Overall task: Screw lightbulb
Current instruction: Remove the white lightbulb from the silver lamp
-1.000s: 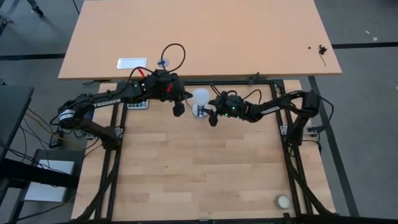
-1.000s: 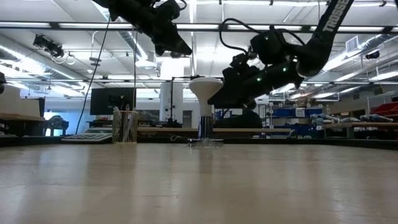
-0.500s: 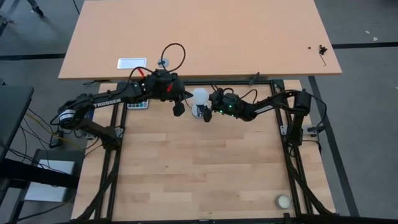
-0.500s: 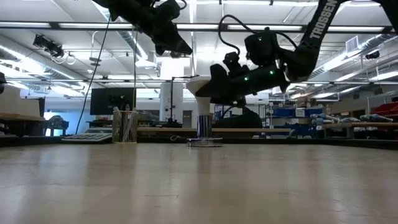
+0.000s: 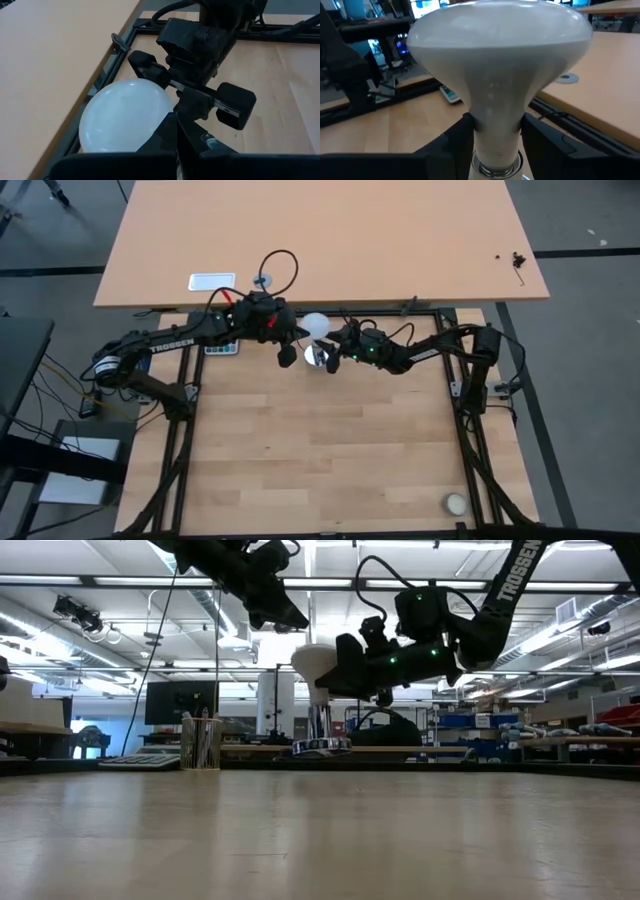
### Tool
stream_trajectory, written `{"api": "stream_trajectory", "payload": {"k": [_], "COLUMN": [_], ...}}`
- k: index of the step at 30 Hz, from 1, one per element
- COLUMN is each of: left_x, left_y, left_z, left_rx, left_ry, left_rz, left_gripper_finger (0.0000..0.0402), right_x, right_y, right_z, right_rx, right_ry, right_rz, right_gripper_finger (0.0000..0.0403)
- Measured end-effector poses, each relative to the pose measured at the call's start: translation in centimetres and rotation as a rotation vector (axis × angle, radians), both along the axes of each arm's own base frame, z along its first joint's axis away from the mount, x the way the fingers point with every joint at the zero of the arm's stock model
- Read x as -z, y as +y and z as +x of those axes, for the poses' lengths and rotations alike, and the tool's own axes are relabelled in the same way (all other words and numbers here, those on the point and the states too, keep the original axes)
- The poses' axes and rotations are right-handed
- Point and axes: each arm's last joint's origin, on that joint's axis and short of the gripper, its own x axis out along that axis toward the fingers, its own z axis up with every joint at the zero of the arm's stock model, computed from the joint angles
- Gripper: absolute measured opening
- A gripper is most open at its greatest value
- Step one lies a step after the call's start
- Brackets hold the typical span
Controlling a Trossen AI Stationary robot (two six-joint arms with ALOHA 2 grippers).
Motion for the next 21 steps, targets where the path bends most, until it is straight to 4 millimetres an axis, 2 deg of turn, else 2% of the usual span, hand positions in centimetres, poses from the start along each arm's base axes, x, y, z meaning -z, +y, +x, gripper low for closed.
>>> {"api": "stream_trajectory", "payload": {"k": [8, 21], "left_x": [0.0, 0.0], "left_y": [-0.1, -0.1], "left_z": [0.0, 0.0], "left_rx": [0.026, 0.026], "left_ry": [-0.005, -0.003], "left_rz": [-0.013, -0.014], "left_gripper_finger": [0.0000, 0.0000], "right_x": [0.1, 1.5], "right_y": [0.2, 2.1], "right_z": [0.1, 0.4], "right_rx": [-0.003, -0.058], "right_ry": [0.028, 0.152], "right_rz": [-0.022, 0.065], "right_gripper_finger": [0.0162, 0.0162]}}
